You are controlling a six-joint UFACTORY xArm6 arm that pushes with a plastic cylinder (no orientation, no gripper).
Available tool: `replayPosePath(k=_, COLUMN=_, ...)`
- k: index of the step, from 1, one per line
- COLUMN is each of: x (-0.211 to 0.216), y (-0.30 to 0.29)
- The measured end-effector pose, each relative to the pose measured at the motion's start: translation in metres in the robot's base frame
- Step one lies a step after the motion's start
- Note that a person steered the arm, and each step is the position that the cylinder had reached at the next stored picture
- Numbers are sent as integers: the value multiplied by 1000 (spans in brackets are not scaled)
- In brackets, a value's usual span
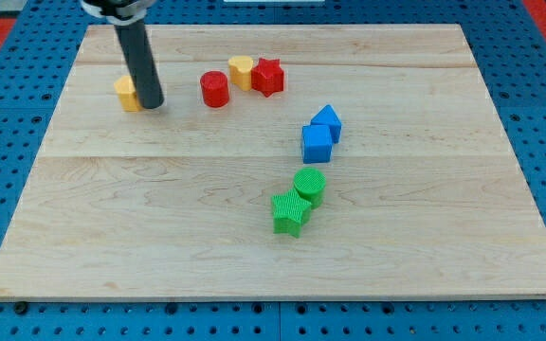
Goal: Push the red circle closer to the red star
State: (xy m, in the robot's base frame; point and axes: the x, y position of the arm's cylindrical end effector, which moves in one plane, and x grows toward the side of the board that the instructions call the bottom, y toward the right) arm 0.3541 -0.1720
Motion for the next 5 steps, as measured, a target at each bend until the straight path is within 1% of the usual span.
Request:
replayPosePath(k=1, x=-9, y=-2)
replayPosePath(k=3, x=-18, y=18)
replayPosePath(k=5, x=-18, y=72)
